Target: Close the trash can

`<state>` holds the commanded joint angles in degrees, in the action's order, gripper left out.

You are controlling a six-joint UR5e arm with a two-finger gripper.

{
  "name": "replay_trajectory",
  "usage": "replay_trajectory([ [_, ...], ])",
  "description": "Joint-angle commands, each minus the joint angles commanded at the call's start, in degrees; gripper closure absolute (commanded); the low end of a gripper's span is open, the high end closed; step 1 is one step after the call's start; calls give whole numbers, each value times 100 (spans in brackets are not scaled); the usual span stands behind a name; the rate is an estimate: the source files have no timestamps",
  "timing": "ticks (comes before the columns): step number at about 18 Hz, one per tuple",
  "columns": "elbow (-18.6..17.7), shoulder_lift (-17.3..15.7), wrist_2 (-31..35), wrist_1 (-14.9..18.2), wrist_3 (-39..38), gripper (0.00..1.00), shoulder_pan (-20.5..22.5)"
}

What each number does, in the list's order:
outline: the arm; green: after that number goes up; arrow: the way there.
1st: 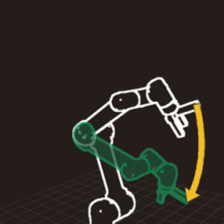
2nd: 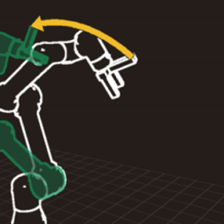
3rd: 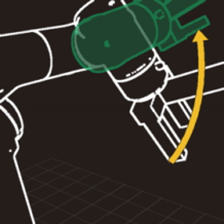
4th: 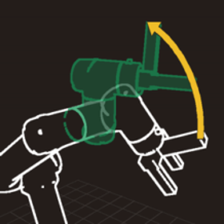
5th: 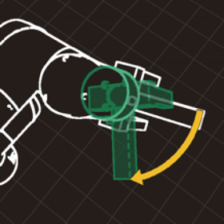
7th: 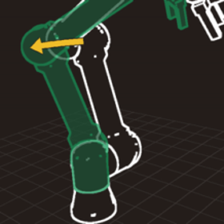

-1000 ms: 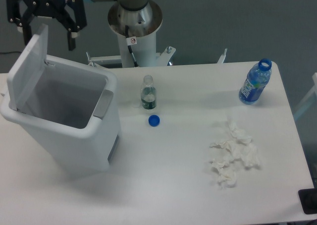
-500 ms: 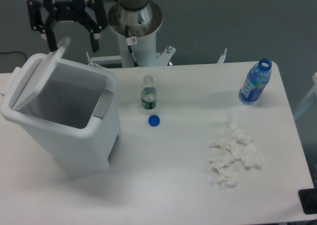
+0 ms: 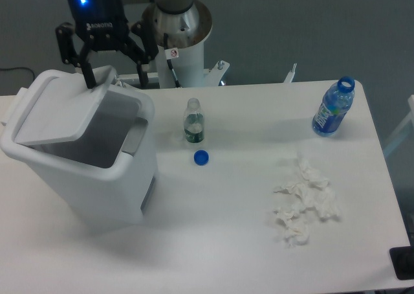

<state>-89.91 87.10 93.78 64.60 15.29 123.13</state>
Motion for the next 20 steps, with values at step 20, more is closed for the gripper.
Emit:
replay_trajectory([
  [20, -26, 440, -123, 18, -17, 0, 193],
])
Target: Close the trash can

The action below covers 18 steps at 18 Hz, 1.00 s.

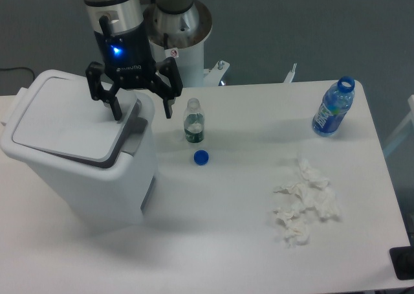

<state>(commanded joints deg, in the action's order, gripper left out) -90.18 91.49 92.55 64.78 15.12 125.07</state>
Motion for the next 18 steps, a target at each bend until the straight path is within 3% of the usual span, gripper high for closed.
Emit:
replay_trajectory([
  [18, -70, 141, -79, 0, 9, 0, 9],
])
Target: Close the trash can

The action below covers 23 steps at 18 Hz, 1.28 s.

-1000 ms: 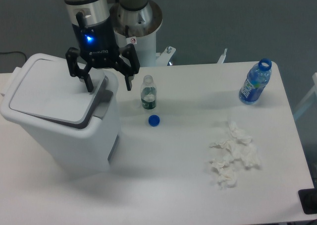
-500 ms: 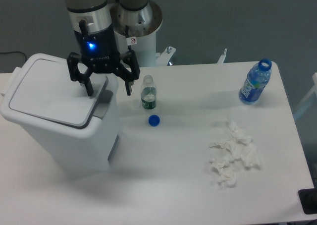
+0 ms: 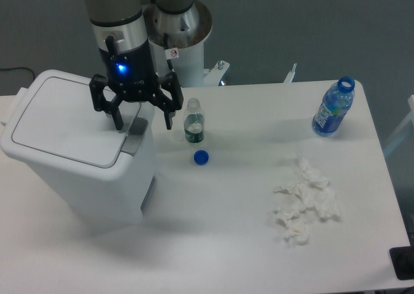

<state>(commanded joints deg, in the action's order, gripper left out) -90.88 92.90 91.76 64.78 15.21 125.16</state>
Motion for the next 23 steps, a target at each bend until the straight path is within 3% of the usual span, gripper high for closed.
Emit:
replay_trajectory([
  [18, 113, 26, -35, 0, 0, 0, 9],
  [23, 246, -237, -219, 35, 0, 0, 228],
])
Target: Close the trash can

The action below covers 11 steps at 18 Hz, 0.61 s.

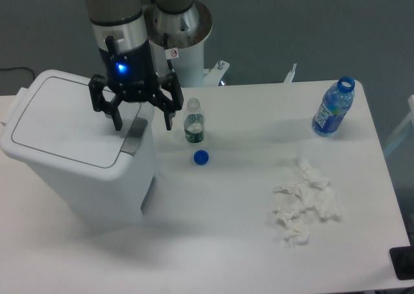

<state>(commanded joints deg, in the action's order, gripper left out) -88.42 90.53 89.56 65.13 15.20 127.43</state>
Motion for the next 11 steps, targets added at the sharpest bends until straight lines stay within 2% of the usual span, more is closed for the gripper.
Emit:
replay_trajectory([
  [3, 26, -1, -27, -26, 157, 0, 413],
  [7, 35, 105, 8, -17, 1797, 0, 1063],
  [11, 35, 394, 8, -44, 3327, 0, 1783],
])
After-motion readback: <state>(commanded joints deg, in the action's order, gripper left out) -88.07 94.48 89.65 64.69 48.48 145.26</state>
